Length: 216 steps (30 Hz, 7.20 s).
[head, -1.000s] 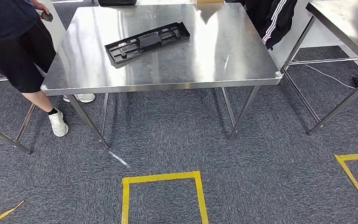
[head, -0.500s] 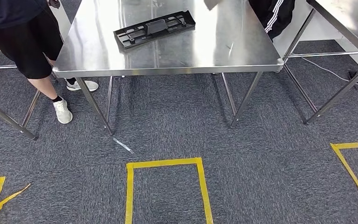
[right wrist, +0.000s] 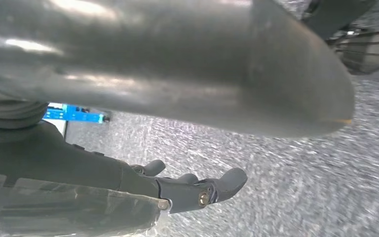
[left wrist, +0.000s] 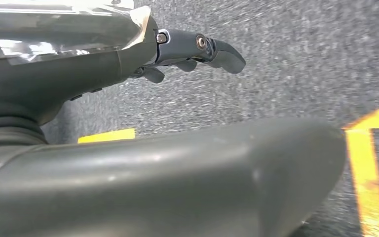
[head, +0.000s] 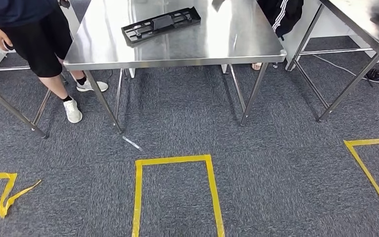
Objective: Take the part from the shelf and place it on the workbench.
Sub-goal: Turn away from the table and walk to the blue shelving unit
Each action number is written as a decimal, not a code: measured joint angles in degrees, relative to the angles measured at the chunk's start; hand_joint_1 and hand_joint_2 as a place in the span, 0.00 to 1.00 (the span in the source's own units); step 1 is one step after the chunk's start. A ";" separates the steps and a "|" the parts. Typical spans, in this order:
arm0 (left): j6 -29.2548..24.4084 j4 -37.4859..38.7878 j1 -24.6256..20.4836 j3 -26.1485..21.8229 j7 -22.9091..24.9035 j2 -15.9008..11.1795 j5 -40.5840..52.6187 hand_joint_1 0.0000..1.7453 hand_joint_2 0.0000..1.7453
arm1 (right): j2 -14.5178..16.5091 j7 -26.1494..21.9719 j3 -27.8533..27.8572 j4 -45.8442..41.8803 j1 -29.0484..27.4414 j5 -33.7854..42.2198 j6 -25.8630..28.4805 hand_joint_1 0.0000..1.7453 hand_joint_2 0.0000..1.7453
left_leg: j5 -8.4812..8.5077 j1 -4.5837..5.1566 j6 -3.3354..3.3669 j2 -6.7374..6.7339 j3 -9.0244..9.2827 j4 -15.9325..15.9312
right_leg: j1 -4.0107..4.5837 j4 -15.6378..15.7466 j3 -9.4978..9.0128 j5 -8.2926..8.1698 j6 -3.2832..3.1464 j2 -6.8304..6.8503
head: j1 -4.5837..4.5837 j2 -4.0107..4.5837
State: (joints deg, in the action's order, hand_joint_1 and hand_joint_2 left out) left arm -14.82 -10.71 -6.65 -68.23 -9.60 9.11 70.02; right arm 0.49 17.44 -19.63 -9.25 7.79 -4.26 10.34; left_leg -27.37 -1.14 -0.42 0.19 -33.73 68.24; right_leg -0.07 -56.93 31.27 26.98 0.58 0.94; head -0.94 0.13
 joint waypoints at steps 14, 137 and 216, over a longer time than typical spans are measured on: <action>0.10 0.00 -0.19 0.09 0.11 0.01 0.05 0.00 0.00 | 0.04 -0.50 -0.17 0.09 -0.35 -0.25 0.17 0.00 0.00 | 4.01 0.51 2.90 -0.81 -2.95 -10.59 | -0.59 -13.95 2.02 4.99 3.54 -0.65 | 0.77 0.00; -2.37 -0.07 0.49 0.37 0.83 0.11 0.49 0.00 0.00 | 0.74 1.89 -5.74 0.24 1.90 -4.89 -0.27 0.00 1.00 | 2.31 1.11 3.34 4.92 0.11 -10.57 | -0.58 -7.39 1.28 4.89 2.58 -2.69 | 0.87 0.00; -1.91 -0.09 0.49 -1.35 0.24 0.24 -0.22 0.00 0.00 | 1.26 1.63 -7.36 0.20 3.26 -4.86 -0.87 0.00 1.00 | 0.95 0.98 0.82 -4.10 -0.93 -7.78 | -0.52 -1.30 -1.44 2.46 0.27 5.02 | 0.19 0.00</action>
State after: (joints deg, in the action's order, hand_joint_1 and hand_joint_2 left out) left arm -16.73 -10.80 -6.15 -69.59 -9.36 9.35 69.80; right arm 1.74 19.07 -26.99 -9.05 11.06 -9.11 9.48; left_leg -26.43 -0.17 0.40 -3.91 -34.65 60.46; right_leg -0.59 -58.22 29.83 29.44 0.85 5.96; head -0.75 0.13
